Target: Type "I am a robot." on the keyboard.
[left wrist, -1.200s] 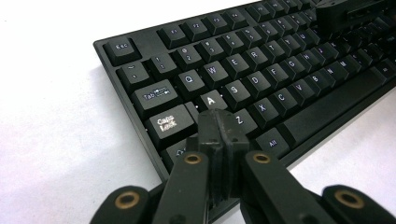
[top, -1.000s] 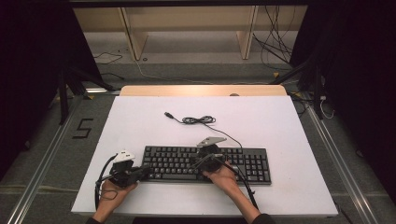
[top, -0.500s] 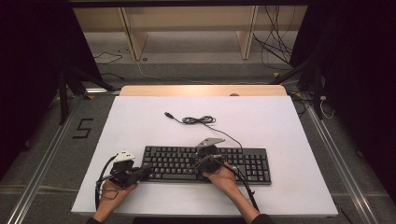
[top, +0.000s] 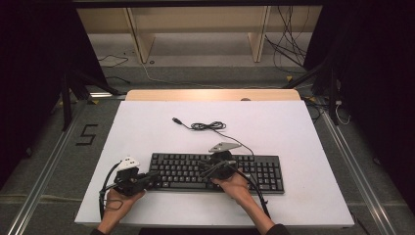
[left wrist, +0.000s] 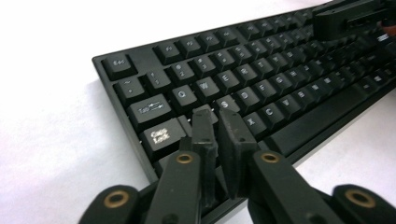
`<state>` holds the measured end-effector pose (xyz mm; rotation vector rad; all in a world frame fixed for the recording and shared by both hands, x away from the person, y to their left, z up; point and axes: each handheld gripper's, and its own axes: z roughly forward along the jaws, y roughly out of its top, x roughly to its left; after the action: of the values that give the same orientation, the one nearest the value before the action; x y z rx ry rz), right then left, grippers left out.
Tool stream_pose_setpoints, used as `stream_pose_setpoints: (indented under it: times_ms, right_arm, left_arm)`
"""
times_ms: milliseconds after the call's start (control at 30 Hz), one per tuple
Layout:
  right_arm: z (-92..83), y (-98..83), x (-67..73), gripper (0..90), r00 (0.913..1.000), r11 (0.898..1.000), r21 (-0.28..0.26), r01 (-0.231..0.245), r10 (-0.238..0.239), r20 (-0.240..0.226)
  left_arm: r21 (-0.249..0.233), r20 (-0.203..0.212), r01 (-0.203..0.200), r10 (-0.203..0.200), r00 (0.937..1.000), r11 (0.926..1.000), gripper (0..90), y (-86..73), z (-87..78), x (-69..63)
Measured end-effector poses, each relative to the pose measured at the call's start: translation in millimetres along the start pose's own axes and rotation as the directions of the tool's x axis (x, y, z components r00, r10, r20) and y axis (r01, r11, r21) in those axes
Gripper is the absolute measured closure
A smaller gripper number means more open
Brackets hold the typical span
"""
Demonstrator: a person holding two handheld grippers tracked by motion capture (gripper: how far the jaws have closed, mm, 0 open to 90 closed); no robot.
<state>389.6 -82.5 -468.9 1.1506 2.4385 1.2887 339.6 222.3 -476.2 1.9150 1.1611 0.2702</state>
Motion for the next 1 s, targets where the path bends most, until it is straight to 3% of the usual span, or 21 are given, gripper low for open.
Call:
stream_pose_setpoints:
  times_ms: [300, 567, 833, 1000]
  right_arm:
    - [-8.5, 1.1, 2.9, 57.6, 0.9987, 1.0, -0.024, 0.007, -0.008, -0.05]
    - [-15.4, 1.4, 8.3, 43.7, 0.9959, 0.999, -0.04, 0.014, -0.017, -0.089]
    - [-21.2, 0.2, 15.8, 41.7, 0.9914, 0.999, -0.047, 0.028, -0.033, -0.127]
    - [-23.7, -2.1, 20.0, 50.7, 0.9881, 0.998, -0.041, 0.045, -0.051, -0.145]
  left_arm:
    - [-0.031, 0.034, -0.008, 0.009, 0.9994, 0.9995, 71.0, 1.2, -1.7, -2.6]
    - [-0.07, 0.062, 0.009, -0.005, 0.9981, 0.9975, 49.0, 3.2, -3.3, -4.6]
    - [-0.115, 0.076, 0.002, 0.007, 0.997, 0.9933, 35.8, 4.8, -5.4, -7.4]
    - [-0.129, 0.081, 0.001, 0.009, 0.9967, 0.9916, 30.8, 5.0, -5.8, -7.2]
